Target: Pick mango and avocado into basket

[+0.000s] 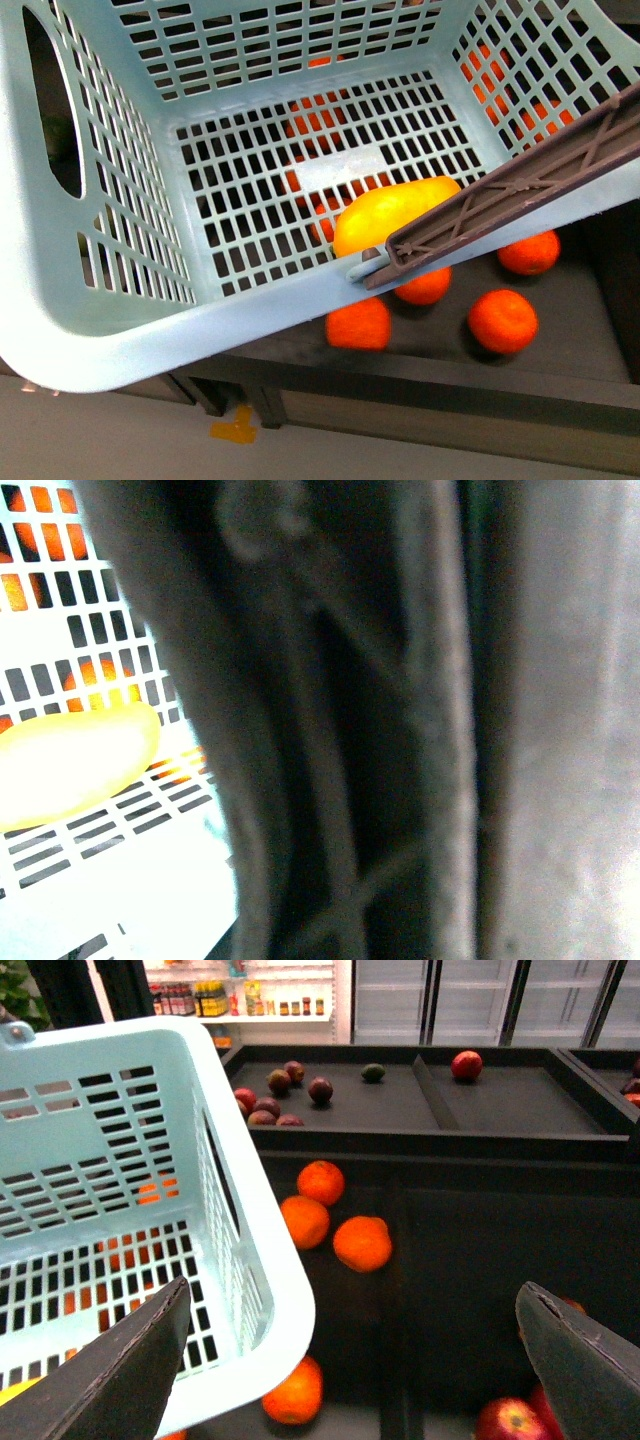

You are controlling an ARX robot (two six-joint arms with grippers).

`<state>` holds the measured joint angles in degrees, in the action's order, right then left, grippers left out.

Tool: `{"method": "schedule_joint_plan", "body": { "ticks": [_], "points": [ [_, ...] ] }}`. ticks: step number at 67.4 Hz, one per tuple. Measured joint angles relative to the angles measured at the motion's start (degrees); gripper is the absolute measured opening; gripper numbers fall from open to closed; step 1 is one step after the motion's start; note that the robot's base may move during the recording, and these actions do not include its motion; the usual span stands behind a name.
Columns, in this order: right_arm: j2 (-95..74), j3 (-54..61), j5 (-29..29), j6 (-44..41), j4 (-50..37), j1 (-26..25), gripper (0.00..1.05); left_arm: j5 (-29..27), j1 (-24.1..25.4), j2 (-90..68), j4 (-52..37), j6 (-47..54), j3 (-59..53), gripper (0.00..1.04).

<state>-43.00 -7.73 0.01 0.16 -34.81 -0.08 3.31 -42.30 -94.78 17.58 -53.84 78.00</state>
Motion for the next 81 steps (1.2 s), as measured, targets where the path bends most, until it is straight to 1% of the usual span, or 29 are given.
{"method": "schedule_joint_plan", "body": {
  "ticks": [81],
  "points": [
    [-0.02, 0.02, 0.0, 0.0, 0.0, 0.02, 0.96, -0.02, 0.07, 0.0, 0.02, -0.02, -0.02, 0.13]
  ]
}}
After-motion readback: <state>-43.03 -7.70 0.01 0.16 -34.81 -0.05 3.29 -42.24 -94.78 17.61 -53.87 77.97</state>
